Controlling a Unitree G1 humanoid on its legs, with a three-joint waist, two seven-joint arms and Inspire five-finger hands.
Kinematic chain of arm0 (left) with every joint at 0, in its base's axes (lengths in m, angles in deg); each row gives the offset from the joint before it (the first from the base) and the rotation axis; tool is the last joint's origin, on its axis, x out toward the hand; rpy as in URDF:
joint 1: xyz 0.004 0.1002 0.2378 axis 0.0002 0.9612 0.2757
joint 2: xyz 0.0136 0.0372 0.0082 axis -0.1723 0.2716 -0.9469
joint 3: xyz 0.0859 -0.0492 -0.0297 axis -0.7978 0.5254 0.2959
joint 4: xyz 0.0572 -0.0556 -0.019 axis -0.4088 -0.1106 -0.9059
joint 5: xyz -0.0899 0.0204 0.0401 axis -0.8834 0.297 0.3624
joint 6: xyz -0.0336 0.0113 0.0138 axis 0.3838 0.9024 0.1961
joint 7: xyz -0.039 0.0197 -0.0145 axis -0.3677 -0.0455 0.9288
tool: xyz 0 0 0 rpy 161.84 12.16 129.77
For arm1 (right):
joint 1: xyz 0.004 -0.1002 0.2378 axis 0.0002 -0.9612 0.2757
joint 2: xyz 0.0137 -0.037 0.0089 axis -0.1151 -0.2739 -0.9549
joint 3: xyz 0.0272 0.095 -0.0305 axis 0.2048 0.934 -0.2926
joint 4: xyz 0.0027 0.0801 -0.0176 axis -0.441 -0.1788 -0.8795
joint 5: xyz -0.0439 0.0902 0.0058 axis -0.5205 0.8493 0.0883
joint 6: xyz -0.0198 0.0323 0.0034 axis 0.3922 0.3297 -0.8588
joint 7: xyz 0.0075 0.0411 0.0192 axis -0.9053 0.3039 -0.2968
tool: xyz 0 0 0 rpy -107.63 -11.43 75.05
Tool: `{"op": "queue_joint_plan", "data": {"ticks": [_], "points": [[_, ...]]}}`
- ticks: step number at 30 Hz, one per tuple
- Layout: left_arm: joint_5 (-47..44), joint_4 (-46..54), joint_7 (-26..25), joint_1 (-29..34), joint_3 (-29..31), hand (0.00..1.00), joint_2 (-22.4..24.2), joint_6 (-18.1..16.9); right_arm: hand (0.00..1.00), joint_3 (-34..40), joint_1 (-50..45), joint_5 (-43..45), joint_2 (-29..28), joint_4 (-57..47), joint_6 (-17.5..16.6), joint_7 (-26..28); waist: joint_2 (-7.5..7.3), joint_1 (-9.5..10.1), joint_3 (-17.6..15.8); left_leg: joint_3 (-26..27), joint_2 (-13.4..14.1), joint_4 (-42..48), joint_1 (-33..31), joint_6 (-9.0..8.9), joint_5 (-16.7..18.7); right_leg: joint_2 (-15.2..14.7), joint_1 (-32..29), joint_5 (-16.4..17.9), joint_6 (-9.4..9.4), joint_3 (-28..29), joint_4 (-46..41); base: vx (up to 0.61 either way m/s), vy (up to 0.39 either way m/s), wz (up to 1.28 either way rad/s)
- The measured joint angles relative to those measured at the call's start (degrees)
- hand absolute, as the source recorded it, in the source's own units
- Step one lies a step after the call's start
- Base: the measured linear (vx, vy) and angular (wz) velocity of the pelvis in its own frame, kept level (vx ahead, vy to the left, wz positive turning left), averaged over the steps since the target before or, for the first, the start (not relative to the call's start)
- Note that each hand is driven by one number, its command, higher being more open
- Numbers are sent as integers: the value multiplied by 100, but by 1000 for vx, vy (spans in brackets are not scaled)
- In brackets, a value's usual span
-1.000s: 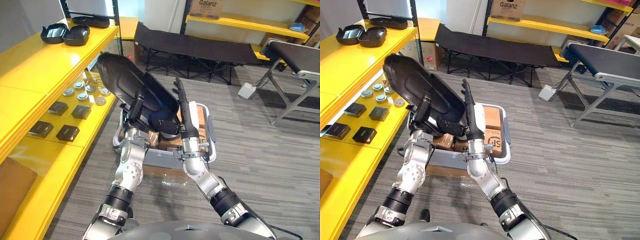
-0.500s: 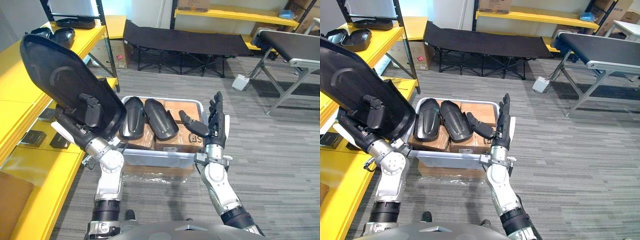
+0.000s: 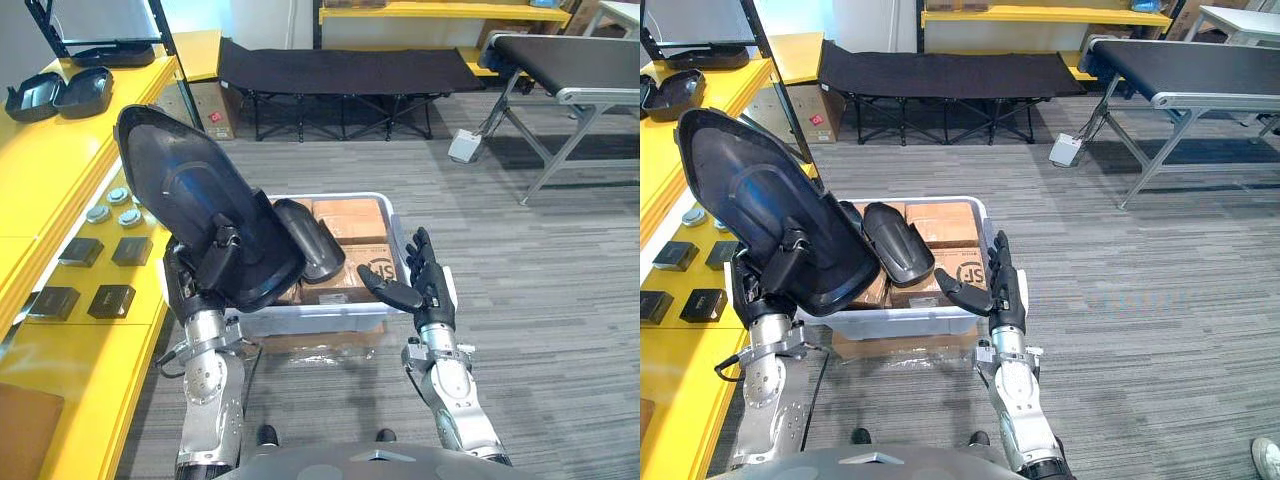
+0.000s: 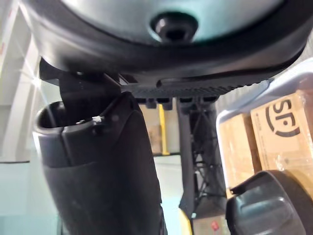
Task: Walk over and take three plastic housings, then place them on the shelf
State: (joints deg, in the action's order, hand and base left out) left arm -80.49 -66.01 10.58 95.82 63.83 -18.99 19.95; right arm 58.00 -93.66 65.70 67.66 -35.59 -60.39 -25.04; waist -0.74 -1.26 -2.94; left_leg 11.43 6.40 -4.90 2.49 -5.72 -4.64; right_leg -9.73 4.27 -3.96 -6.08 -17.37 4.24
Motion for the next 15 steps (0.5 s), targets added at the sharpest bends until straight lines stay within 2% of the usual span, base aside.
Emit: {"op": "queue_joint_plan", "data": {"ticks": [2,5,8,9,14,15], "points": [[-45,195,221,94,47,0,-69,-62,100,-57,6,148,46,1,-7,205,63,109,7,-38,0,-1,-12,-12,38,0,14,26,4,-48,10,-44,-12,14],[-116,688,442,190,120,0,-127,-64,100,-139,35,501,122,4,-6,407,142,145,17,-431,-43,-3,-153,-25,-13,-22,112,113,12,-457,15,-38,-19,68],[-161,1177,752,285,326,0,-147,-105,100,-243,228,491,124,91,5,446,240,353,35,-923,-93,-2,-362,-27,-131,-16,245,163,-17,-1000,11,-2,-33,90],[-293,1266,912,314,439,0,-140,-131,100,-314,341,483,124,145,7,446,277,550,57,-1105,-113,-1,-396,9,-185,-10,326,176,-30,-1194,-3,18,-28,62],[-891,1525,1296,825,834,0,-121,-255,100,-499,898,434,79,372,8,565,275,943,63,-1401,-206,-1,-410,26,-221,-41,515,203,-61,-1506,-5,21,-19,39],[-896,1545,1325,879,907,0,-120,-256,100,-510,943,425,73,375,9,571,265,961,62,-1423,-216,-2,-419,32,-226,-47,523,209,-69,-1529,-6,6,3,16]]}}
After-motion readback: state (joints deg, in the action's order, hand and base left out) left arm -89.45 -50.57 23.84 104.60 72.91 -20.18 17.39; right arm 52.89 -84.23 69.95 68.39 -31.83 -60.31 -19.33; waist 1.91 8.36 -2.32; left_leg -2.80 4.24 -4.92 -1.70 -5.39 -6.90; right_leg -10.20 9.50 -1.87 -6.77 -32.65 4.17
